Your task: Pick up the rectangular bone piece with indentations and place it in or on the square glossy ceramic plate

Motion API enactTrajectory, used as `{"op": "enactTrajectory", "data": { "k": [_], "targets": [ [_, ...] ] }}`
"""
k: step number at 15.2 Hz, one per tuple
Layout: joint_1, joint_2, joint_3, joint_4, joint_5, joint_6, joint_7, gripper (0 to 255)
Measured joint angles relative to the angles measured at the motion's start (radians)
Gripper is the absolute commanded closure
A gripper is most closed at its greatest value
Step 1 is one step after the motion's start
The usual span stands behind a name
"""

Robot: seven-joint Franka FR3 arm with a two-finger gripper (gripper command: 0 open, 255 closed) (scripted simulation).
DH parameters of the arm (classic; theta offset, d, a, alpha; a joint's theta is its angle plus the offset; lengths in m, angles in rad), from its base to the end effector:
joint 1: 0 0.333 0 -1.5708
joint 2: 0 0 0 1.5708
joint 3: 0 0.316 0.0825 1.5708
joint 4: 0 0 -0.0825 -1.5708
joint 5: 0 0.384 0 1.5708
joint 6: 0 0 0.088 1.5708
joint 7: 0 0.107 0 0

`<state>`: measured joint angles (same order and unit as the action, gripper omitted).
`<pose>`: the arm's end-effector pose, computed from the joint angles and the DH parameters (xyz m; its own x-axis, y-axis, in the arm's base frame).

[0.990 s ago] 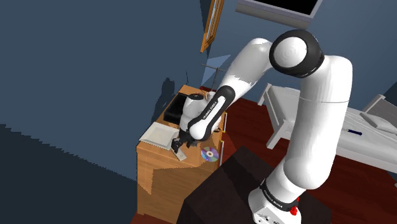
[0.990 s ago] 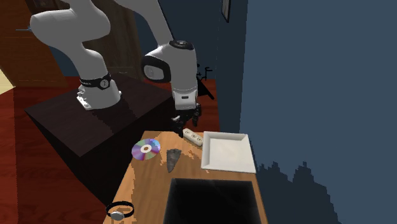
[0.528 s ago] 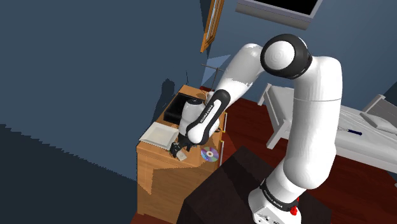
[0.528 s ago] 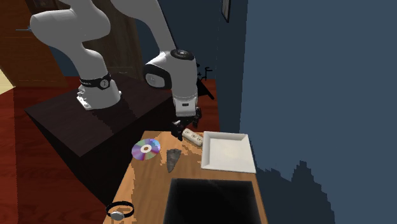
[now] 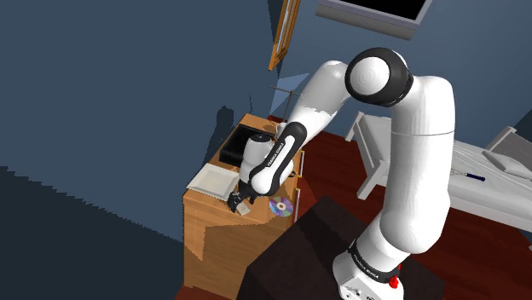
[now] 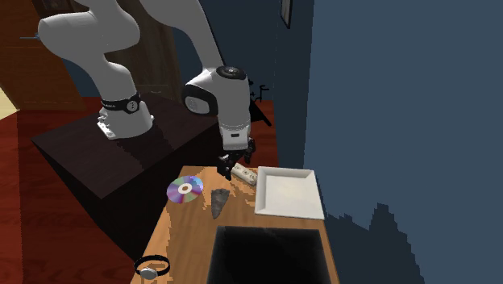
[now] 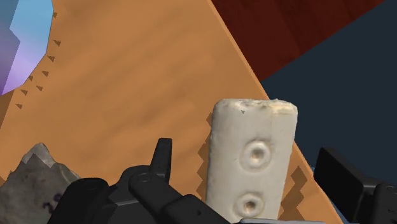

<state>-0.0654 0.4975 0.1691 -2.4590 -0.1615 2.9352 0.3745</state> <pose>0.4573 0.0672 0.1044 0.9911 -0.1312 -0.0225 -0.1321 -0.9903 -0.0436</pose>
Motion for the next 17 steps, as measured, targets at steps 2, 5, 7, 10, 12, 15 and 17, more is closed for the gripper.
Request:
{"op": "enactTrajectory", "data": {
  "k": [2,5,7,10,12,15,17],
  "targets": [
    [-0.002,-0.005,-0.003,-0.002,0.001,-0.003,0.001,255],
    [-0.006,-0.009,-0.003,-0.002,0.002,-0.009,-0.001,255],
    [-0.006,-0.010,-0.003,-0.002,0.002,-0.010,-0.001,255],
    [-0.005,-0.009,-0.003,-0.003,0.002,-0.007,0.000,255],
    [-0.010,-0.024,0.006,-0.011,0.006,-0.013,-0.004,255],
    [-0.025,-0.060,0.027,-0.019,0.018,-0.043,-0.014,255],
    [-0.036,-0.092,0.042,-0.028,0.029,-0.066,-0.020,255]
  ]
}}
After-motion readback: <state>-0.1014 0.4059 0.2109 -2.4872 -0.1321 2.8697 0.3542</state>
